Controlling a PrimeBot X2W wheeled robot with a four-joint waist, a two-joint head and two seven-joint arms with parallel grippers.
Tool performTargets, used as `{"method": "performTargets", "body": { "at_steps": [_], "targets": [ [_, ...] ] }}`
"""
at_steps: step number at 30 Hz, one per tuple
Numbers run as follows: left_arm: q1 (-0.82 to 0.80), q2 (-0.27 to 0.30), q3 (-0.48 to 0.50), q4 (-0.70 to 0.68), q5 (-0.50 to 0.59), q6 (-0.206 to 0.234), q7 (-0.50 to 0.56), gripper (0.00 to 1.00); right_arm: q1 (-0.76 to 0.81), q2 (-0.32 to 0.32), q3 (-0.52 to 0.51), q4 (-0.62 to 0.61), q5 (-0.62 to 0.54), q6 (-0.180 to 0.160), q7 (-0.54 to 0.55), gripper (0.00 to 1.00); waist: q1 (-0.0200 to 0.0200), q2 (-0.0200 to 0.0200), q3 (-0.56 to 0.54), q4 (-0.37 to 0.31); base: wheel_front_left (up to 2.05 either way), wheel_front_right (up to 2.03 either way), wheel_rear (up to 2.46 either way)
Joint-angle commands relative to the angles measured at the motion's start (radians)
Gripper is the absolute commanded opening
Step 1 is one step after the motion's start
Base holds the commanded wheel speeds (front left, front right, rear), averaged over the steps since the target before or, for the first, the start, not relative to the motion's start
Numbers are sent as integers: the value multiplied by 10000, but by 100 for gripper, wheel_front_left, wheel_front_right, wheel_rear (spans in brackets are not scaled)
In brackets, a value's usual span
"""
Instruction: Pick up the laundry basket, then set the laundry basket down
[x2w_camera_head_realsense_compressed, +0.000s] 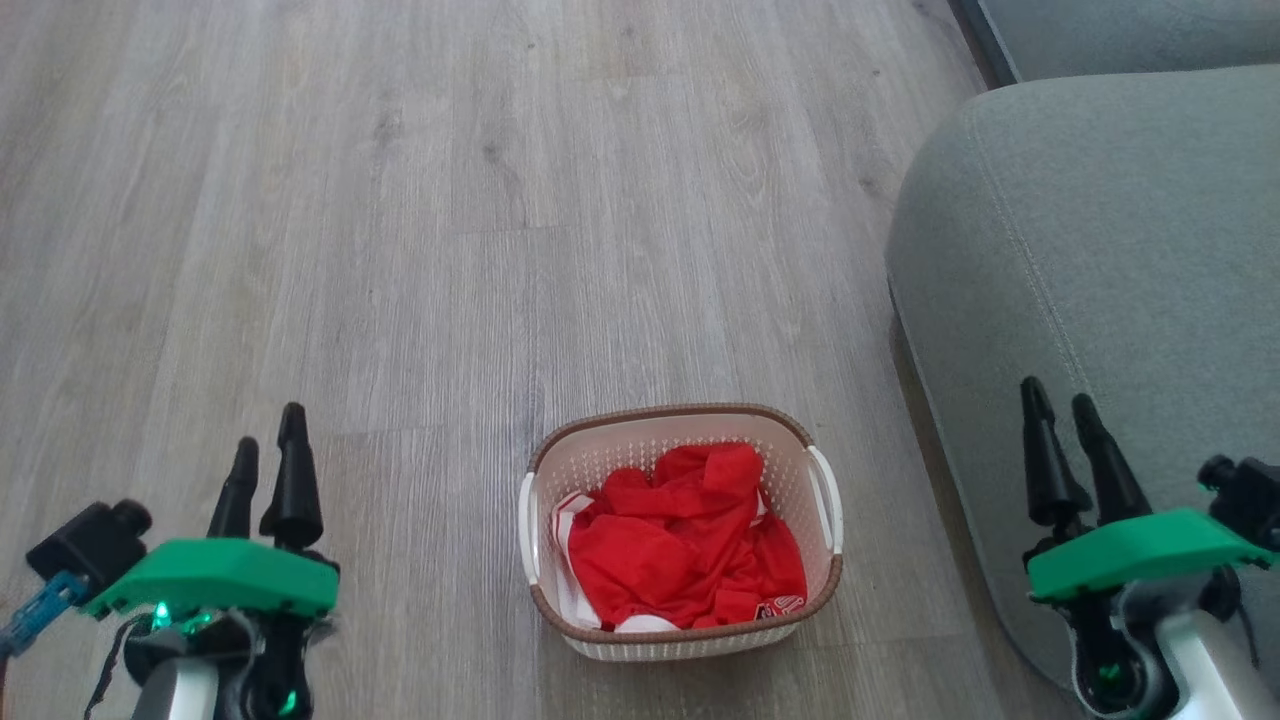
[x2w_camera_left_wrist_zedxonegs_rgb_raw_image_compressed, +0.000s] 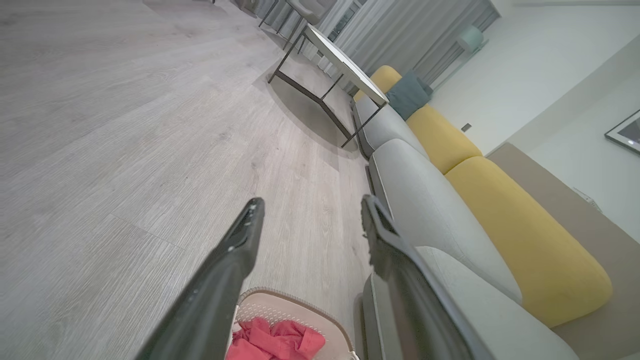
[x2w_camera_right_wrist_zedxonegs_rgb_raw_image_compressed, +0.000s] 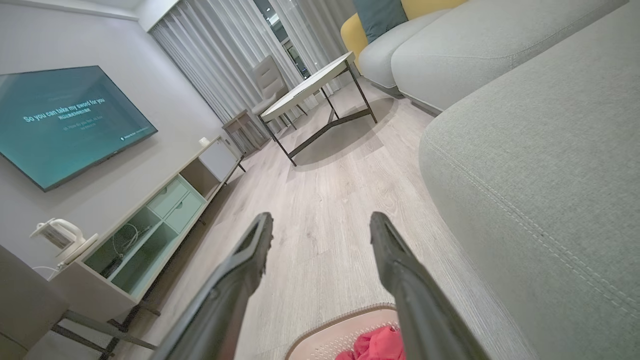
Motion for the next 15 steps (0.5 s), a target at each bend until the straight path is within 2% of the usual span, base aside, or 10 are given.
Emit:
{"method": "performTargets", "body": {
  "at_steps": [1,15],
  "targets": [
    [-266,152,161,-292,346,23,-116,100,-301,-30,-68,-258,-466,-8,0,100,0,0,2,-3,0,0,0],
    [-247,184,-91,-70,1891,208,-422,100,-311,358,-500,55,-2521,-9,210,100,0,0,-1,20,0,0,0]
  ]
}}
